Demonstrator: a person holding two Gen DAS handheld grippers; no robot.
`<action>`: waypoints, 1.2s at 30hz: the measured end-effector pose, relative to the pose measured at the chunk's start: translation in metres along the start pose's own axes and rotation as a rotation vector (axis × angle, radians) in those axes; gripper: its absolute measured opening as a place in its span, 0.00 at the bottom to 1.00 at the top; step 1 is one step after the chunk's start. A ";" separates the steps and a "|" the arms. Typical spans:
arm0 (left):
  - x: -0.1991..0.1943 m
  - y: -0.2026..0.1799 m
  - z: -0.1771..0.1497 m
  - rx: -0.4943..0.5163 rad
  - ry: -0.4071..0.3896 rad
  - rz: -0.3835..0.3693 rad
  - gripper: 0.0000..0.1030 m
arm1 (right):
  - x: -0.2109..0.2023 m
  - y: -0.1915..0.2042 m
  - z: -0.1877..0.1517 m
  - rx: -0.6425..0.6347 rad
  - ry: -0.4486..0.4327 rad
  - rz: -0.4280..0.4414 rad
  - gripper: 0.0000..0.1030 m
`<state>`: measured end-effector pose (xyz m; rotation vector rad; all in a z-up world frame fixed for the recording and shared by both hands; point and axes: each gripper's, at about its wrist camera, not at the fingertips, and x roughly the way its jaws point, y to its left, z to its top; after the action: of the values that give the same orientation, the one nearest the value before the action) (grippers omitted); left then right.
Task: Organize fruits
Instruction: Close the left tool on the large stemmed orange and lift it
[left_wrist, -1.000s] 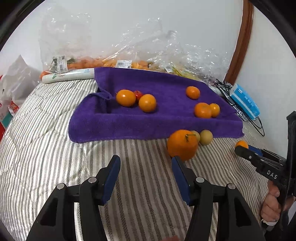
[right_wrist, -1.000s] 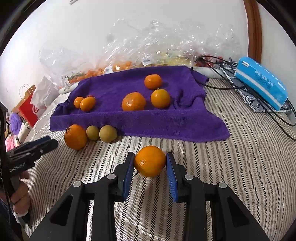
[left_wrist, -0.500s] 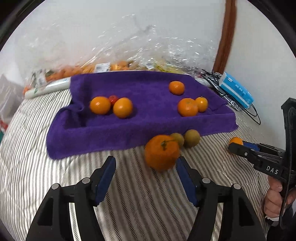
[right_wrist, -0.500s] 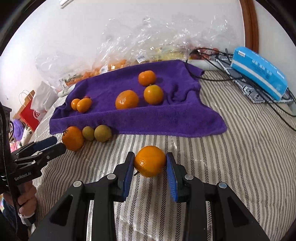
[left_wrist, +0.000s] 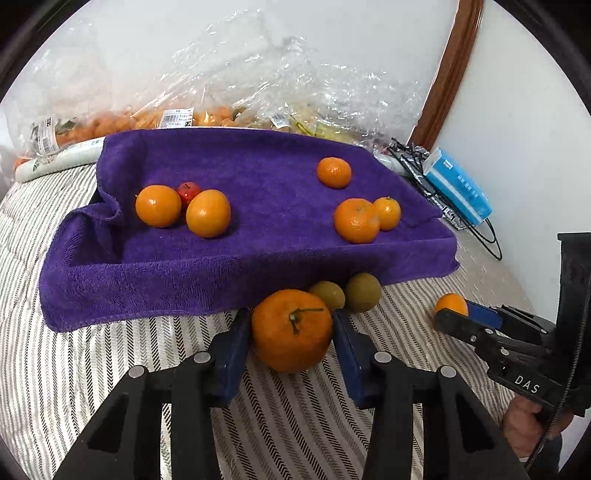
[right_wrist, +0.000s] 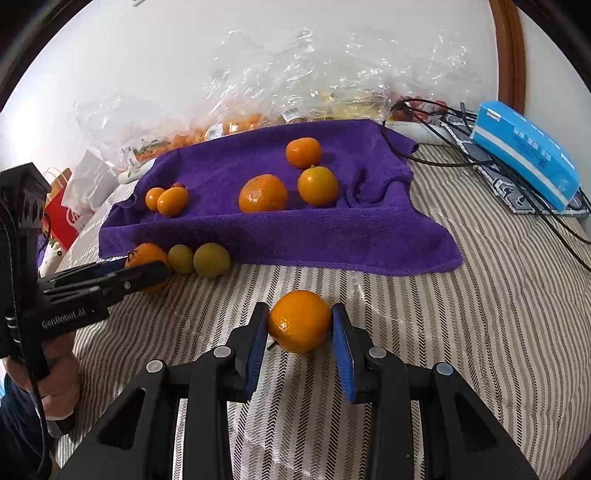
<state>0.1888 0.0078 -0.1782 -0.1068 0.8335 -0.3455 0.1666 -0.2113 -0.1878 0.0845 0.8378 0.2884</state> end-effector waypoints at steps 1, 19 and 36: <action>-0.003 -0.001 -0.001 0.001 -0.011 -0.007 0.40 | -0.001 0.001 0.000 -0.004 -0.006 0.000 0.33; -0.008 0.004 0.001 -0.039 0.003 -0.066 0.44 | -0.003 0.000 0.000 0.003 -0.019 0.019 0.33; -0.014 0.002 0.002 -0.039 -0.058 -0.073 0.40 | -0.003 0.002 0.000 -0.008 -0.026 0.016 0.33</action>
<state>0.1820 0.0143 -0.1672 -0.1829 0.7807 -0.3929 0.1638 -0.2102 -0.1851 0.0870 0.8104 0.3048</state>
